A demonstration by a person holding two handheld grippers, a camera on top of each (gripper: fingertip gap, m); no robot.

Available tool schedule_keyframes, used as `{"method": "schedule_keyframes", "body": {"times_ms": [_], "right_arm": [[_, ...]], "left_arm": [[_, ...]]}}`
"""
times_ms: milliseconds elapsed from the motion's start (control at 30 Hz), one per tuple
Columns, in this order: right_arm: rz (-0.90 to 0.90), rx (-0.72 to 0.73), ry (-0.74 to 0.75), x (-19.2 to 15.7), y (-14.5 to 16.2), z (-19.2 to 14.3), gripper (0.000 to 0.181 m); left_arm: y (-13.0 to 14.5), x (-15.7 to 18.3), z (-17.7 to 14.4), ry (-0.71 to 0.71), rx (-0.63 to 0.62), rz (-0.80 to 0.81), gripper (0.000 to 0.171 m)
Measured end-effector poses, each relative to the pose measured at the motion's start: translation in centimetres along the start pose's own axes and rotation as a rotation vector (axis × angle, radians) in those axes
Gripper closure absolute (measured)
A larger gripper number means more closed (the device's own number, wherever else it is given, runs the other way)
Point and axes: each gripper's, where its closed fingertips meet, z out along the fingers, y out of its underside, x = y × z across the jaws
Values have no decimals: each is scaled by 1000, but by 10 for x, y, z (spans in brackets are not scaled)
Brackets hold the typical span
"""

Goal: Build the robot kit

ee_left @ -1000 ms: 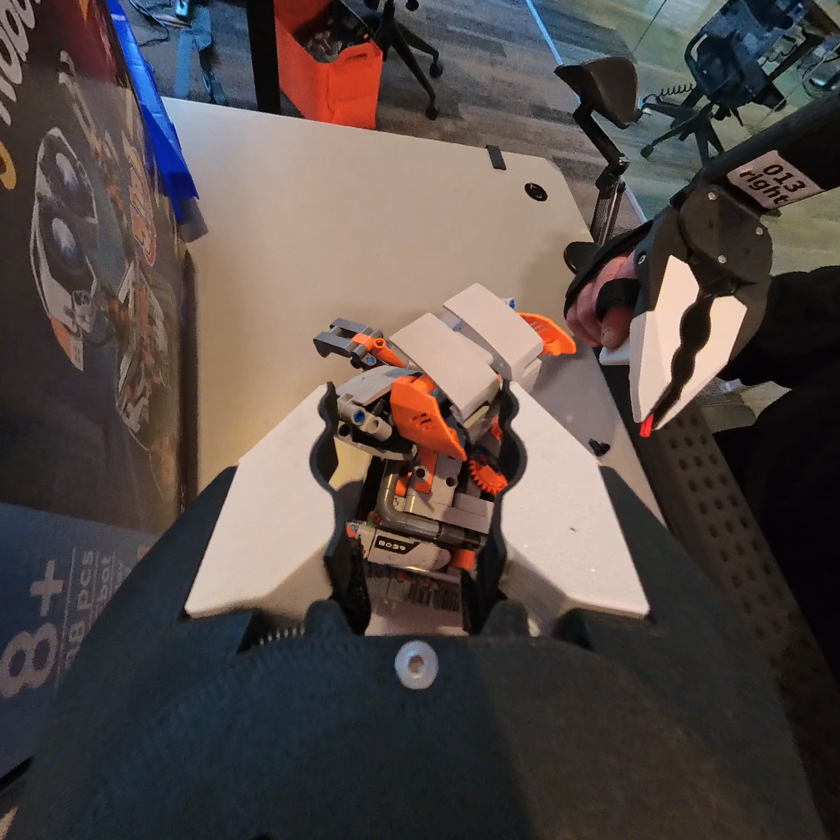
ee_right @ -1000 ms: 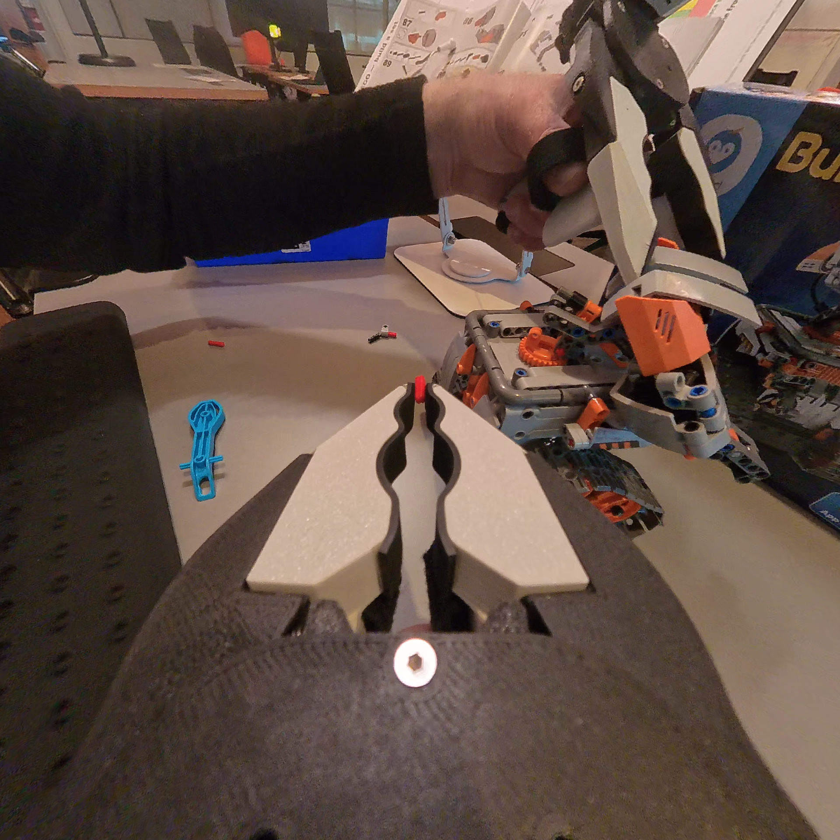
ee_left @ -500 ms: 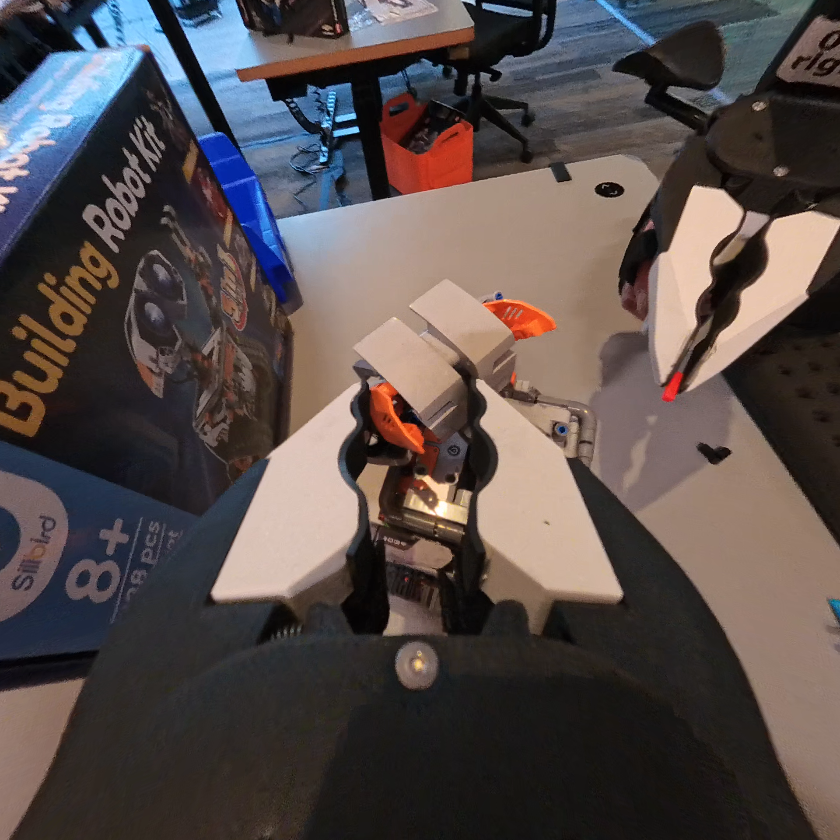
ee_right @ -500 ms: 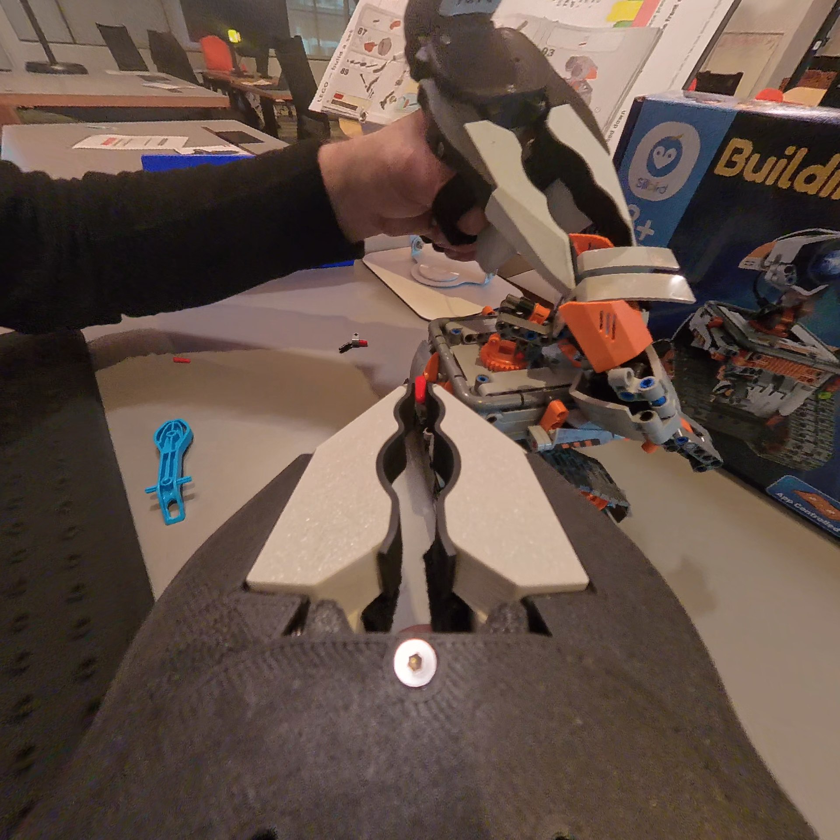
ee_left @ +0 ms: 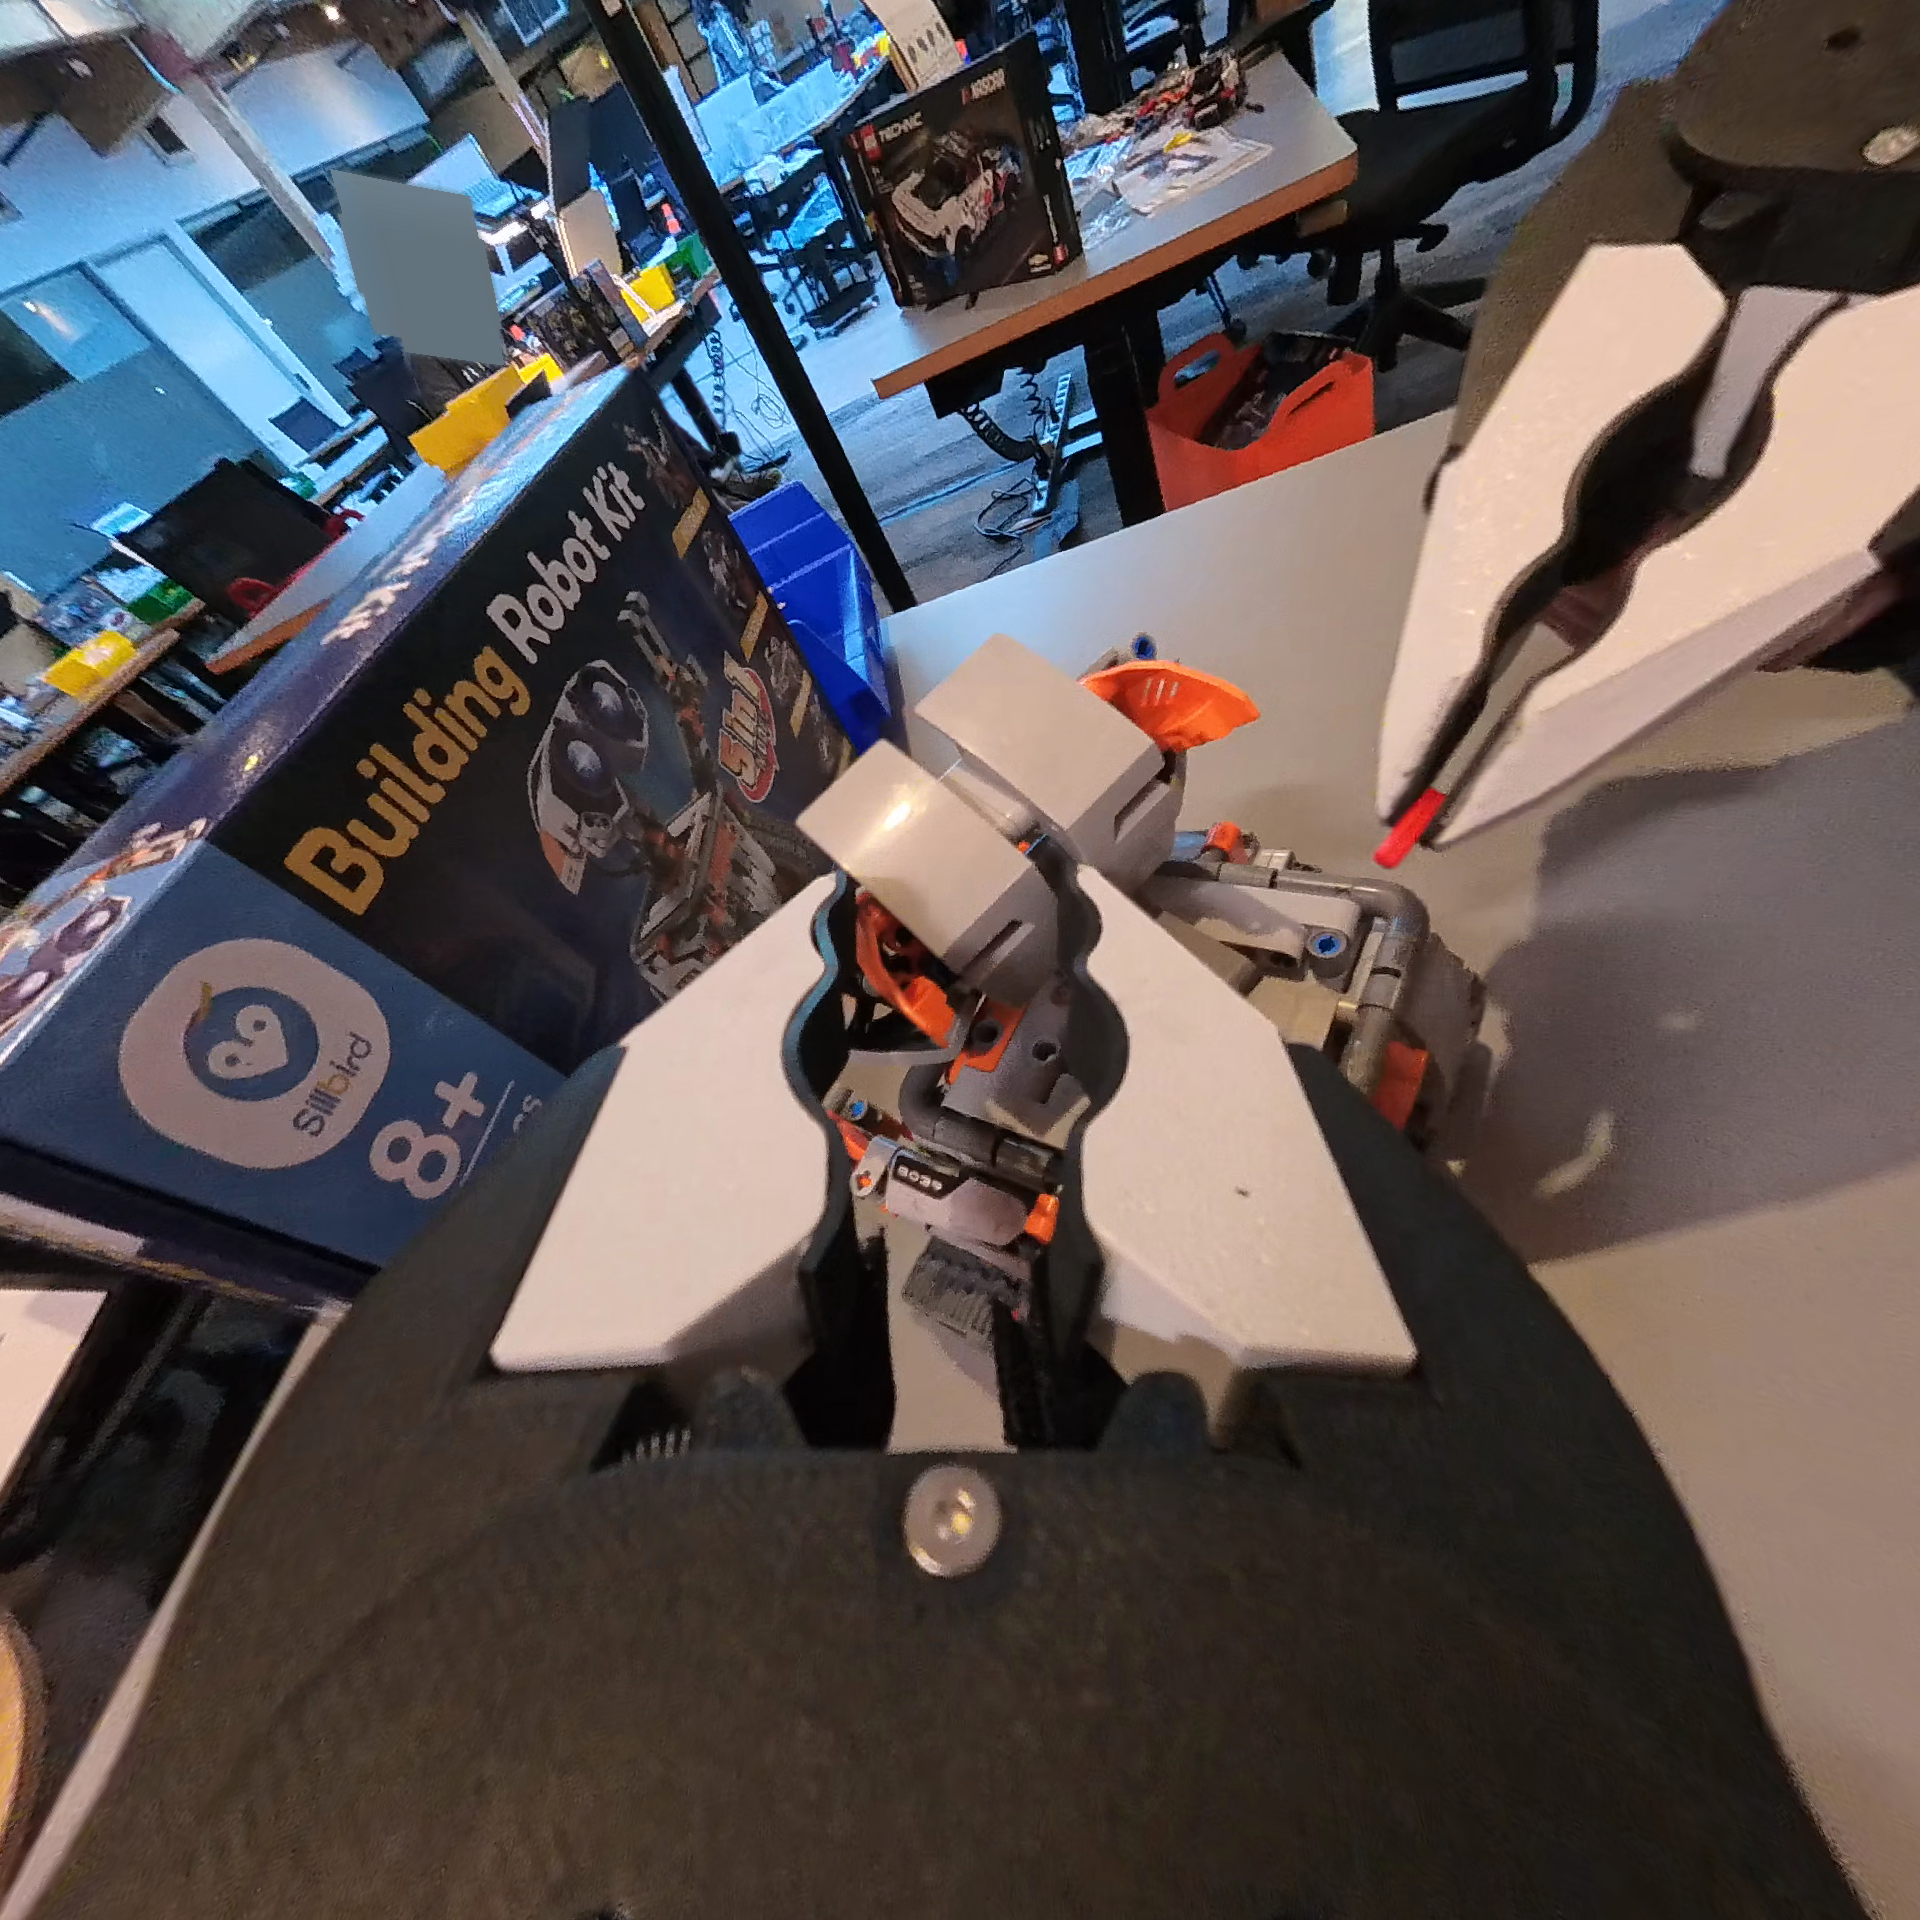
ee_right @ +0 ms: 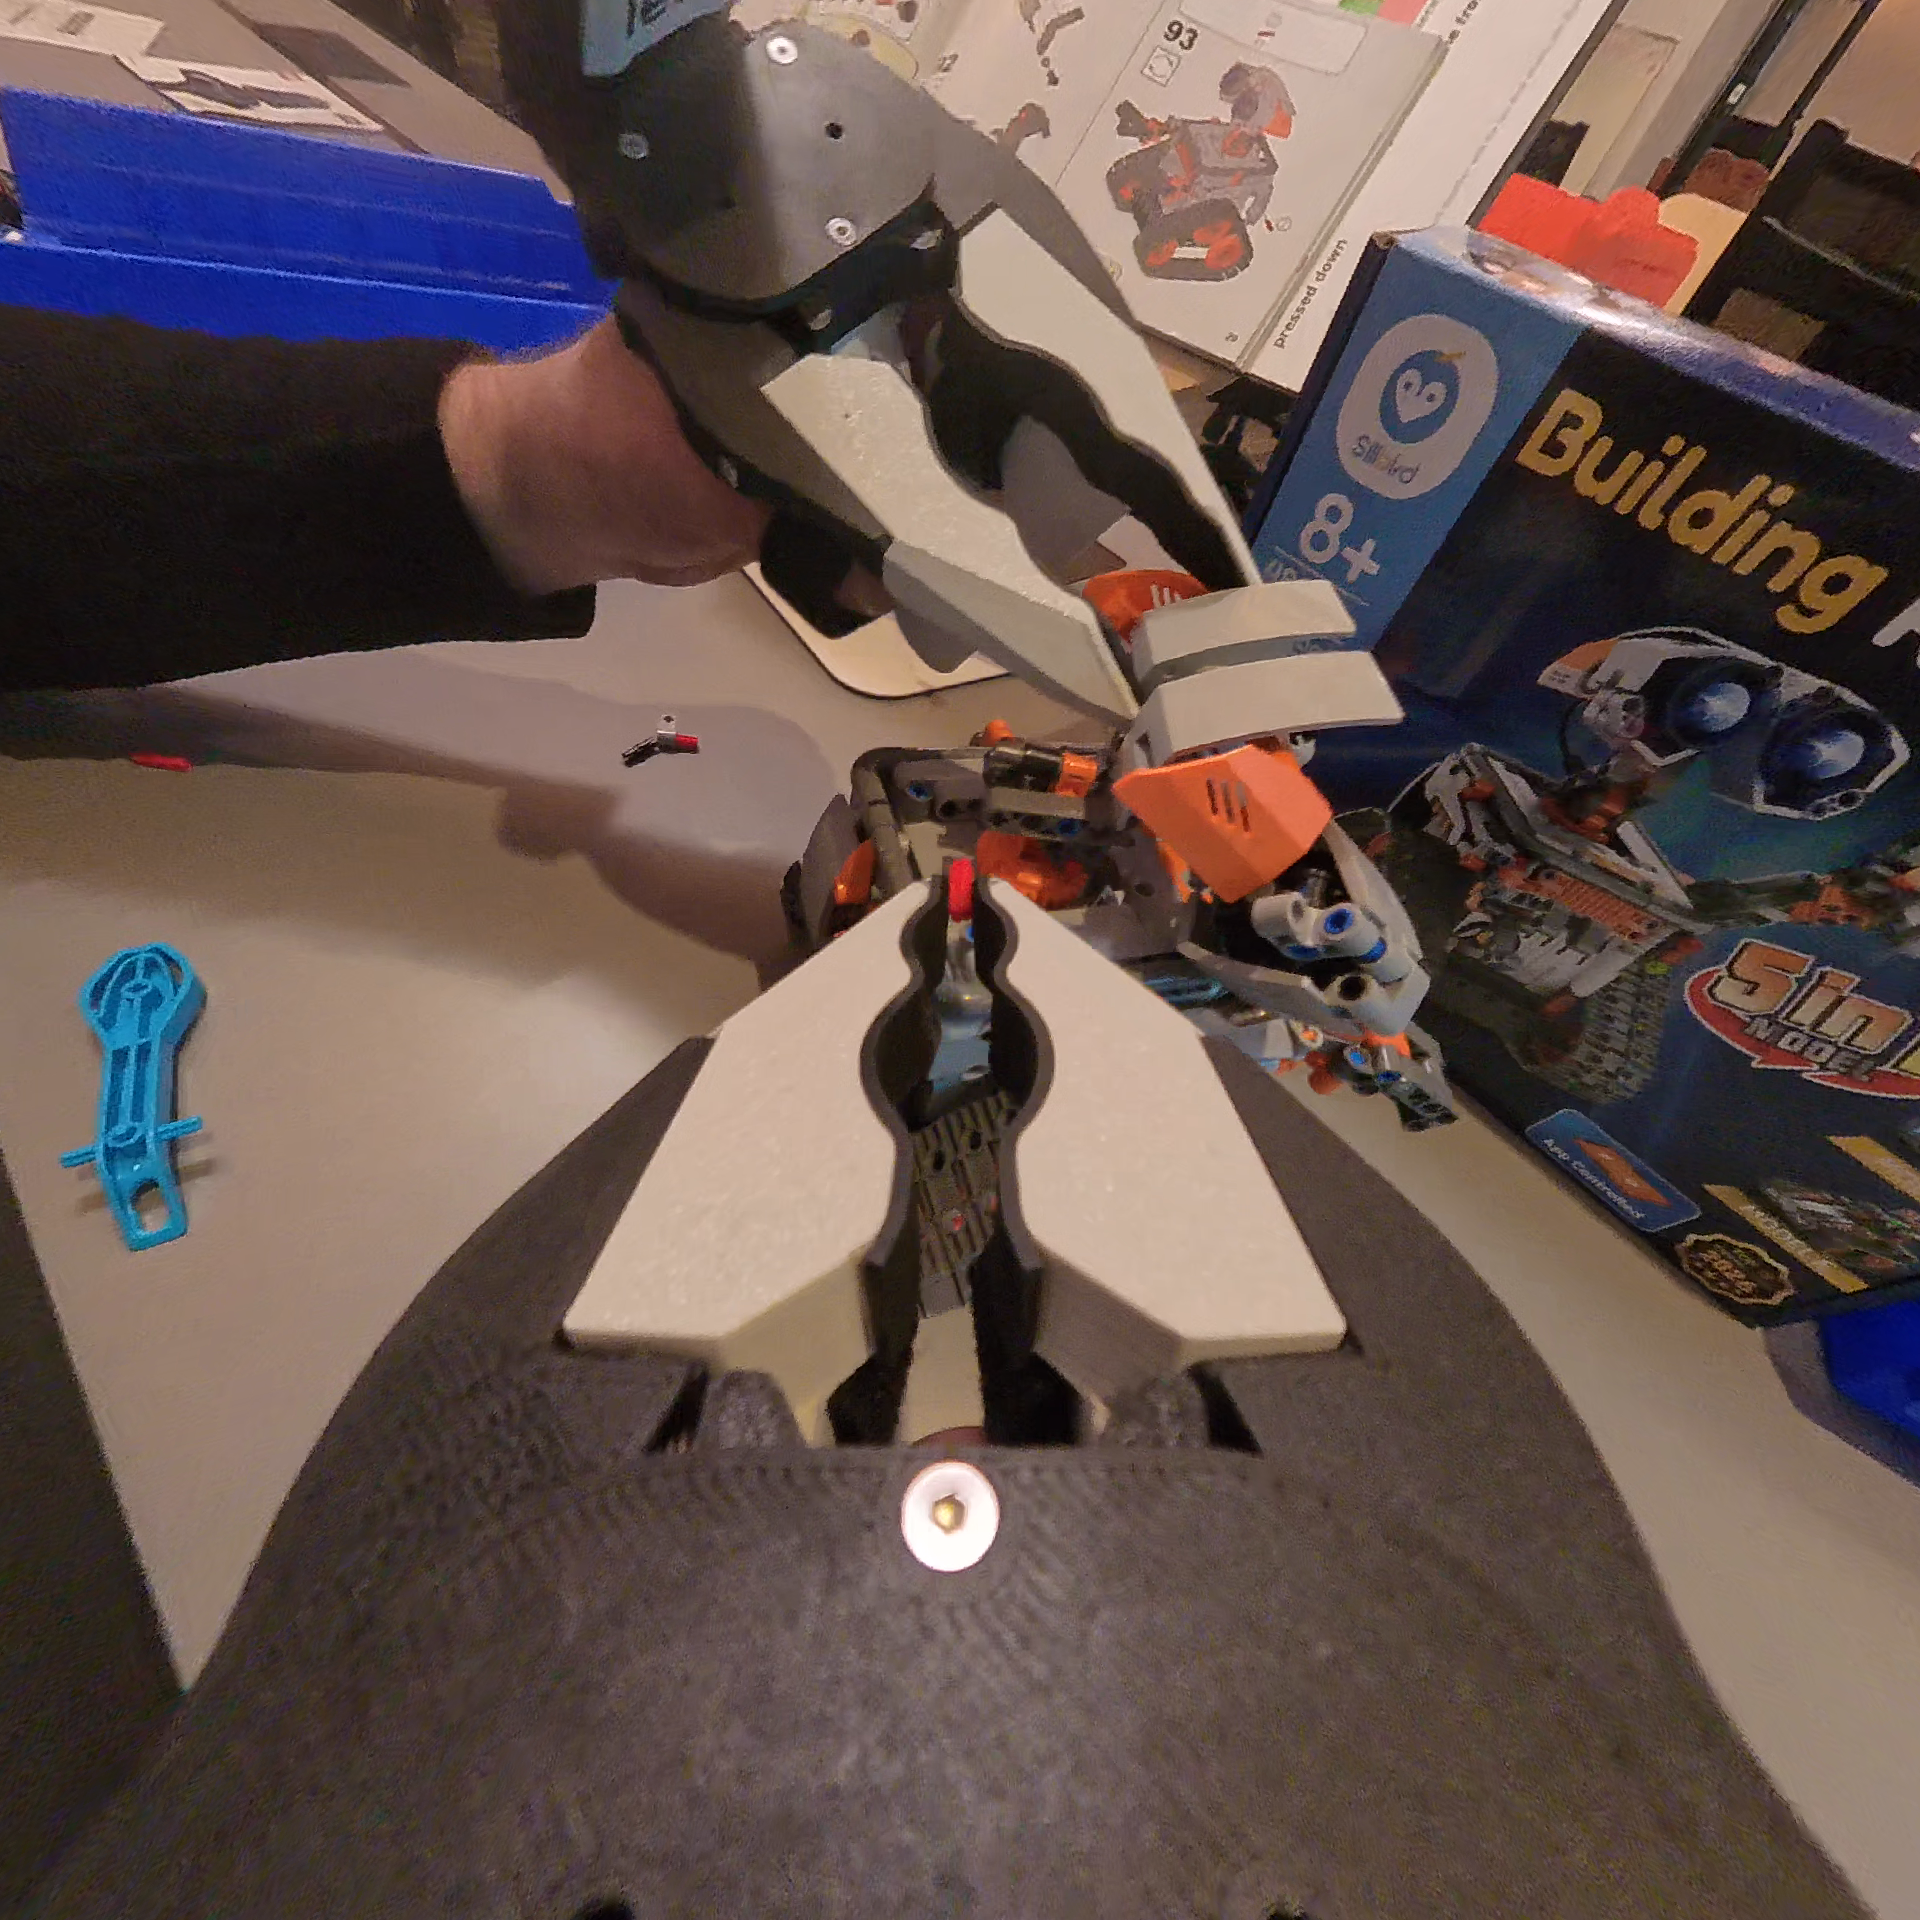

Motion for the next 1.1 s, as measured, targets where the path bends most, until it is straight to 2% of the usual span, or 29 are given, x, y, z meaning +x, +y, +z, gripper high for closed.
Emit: {"method": "schedule_keyframes", "body": {"times_ms": [200, 400, 467, 567, 633, 733, 867, 933, 1000, 1100], "right_arm": [[-32, -17, 4, 5, -8, 17, 179], [-54, -84, -7, 7, 3, 36, 179], [-54, -78, -8, 8, 4, 35, 179], [-46, -77, -5, 10, 5, 34, 180], [-56, -79, -11, 10, 7, 33, 180], [-51, -78, -18, 9, 9, 34, 180], [-42, -73, -19, 9, 11, 33, 180], [-36, -70, -18, 10, 12, 33, 179], [-31, -72, -16, 12, 13, 32, 179], [-23, -66, -7, 16, 14, 30, 179]], "left_arm": [[-2, 3, -3, -83, -1, 86, 134], [0, 3, -10, -123, 3, 115, 130], [3, 0, -15, -133, -4, 92, 121], [8, 2, -23, -78, -10, 8, 114], [8, 9, -29, -13, -6, -13, 121], [21, 17, -30, 57, -81, -60, 116], [18, 17, -35, 52, -64, -53, 122], [11, 26, -40, 78, -34, 17, 134], [8, 29, -43, 43, -37, 141, 138], [8, 36, -47, 54, -45, 183, 138]]}}
